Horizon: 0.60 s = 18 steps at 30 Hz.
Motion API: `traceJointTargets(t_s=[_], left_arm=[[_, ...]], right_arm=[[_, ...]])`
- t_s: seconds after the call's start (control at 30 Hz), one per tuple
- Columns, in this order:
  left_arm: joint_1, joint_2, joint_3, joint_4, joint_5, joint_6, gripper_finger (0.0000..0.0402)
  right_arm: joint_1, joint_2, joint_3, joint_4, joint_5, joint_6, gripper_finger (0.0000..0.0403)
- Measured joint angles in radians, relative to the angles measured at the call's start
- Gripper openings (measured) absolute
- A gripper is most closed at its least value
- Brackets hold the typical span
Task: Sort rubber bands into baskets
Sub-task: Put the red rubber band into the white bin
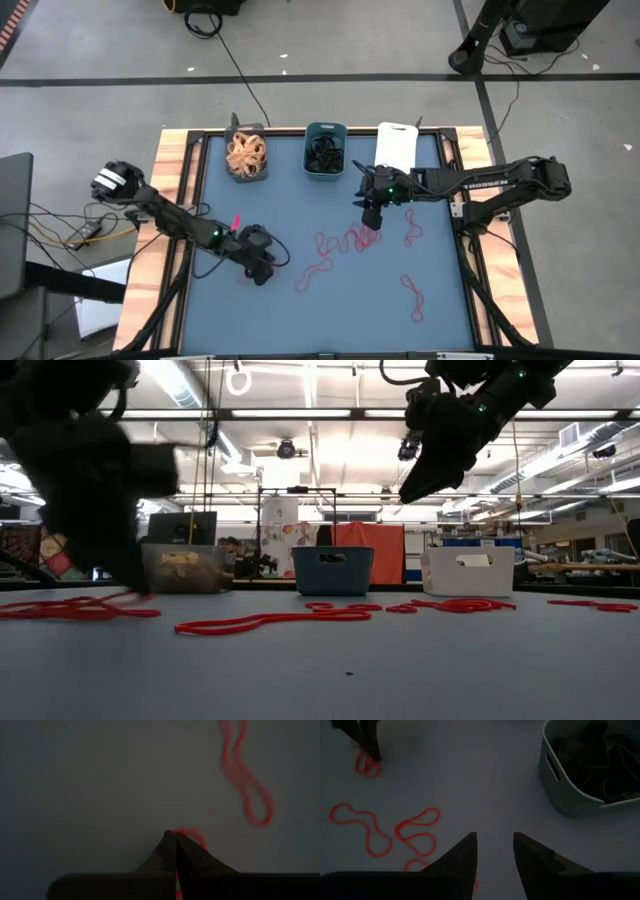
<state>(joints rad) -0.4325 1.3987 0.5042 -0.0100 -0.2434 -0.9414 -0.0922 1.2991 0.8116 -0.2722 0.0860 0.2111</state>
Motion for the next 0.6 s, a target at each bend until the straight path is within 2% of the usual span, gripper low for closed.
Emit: traceJointTargets(t_s=[0.33, 0.5, 0.6], left_arm=[[0.066, -0.001, 0.163, 0.124, -0.066, 0.300, 0.0001], [0.081, -0.002, 0.221, 0.121, -0.074, 0.382, 0.0001], [0.086, -0.002, 0.241, 0.125, -0.077, 0.403, 0.0001]], right_arm=[[0.103, 0.037, 0.000, 0.095, -0.001, -0.002, 0.0121], [0.148, 0.075, 0.001, 0.130, -0.001, -0.024, 0.0123], [0.168, 0.118, 0.001, 0.221, -0.002, -0.037, 0.0127]])
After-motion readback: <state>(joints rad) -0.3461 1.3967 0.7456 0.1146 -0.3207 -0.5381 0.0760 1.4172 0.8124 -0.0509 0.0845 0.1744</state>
